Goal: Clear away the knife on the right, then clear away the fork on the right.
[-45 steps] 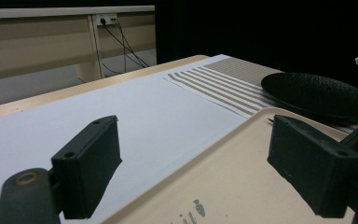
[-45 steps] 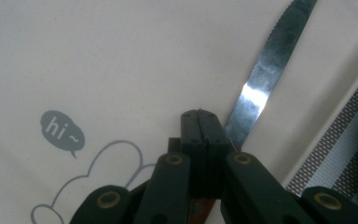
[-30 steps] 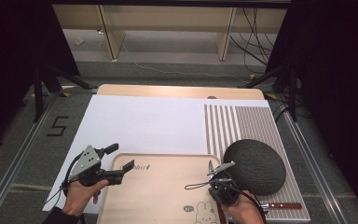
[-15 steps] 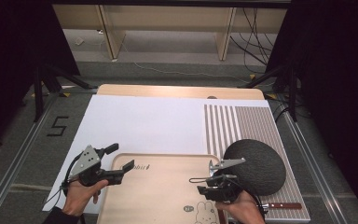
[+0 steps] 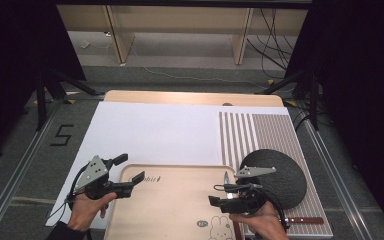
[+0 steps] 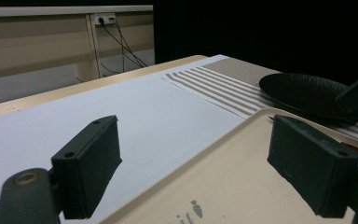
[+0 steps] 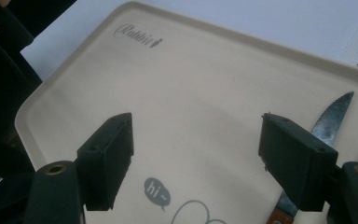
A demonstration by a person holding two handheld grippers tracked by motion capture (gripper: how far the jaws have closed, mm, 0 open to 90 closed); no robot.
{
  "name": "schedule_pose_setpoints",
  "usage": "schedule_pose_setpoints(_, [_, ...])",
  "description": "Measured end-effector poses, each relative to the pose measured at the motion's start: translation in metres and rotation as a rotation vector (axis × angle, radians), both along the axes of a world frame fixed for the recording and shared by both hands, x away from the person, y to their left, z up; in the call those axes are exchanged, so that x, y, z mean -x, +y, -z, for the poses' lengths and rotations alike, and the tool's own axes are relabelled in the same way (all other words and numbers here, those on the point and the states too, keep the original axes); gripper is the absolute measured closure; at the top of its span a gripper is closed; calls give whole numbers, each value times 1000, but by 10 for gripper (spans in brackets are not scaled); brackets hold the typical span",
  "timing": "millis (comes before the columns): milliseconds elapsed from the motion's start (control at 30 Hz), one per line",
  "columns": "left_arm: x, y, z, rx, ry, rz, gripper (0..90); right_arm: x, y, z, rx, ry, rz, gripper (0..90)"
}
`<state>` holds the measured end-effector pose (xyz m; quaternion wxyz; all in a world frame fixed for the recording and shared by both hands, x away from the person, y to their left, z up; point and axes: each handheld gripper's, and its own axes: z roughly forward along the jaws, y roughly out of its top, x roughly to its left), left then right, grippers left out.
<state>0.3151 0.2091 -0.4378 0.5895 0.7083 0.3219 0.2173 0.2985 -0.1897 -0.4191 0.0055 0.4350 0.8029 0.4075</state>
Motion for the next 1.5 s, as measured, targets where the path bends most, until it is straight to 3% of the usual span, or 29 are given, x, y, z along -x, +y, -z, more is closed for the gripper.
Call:
schedule_pose_setpoints(200, [0, 0, 0, 11, -2, 4, 159, 0, -5, -3, 7, -35, 14, 266])
schedule_pose_setpoints(867, [5, -1, 0, 0, 5, 5, 159, -2, -37, -11, -1, -72, 107, 250])
schedule_pose_setpoints(1200, [7, 1, 0, -2, 3, 7, 159, 0, -60, -17, 26, -79, 167, 250])
schedule_pose_setpoints(1500, [6, 0, 0, -6, 2, 8, 159, 7, -85, -19, 63, -73, 184, 249])
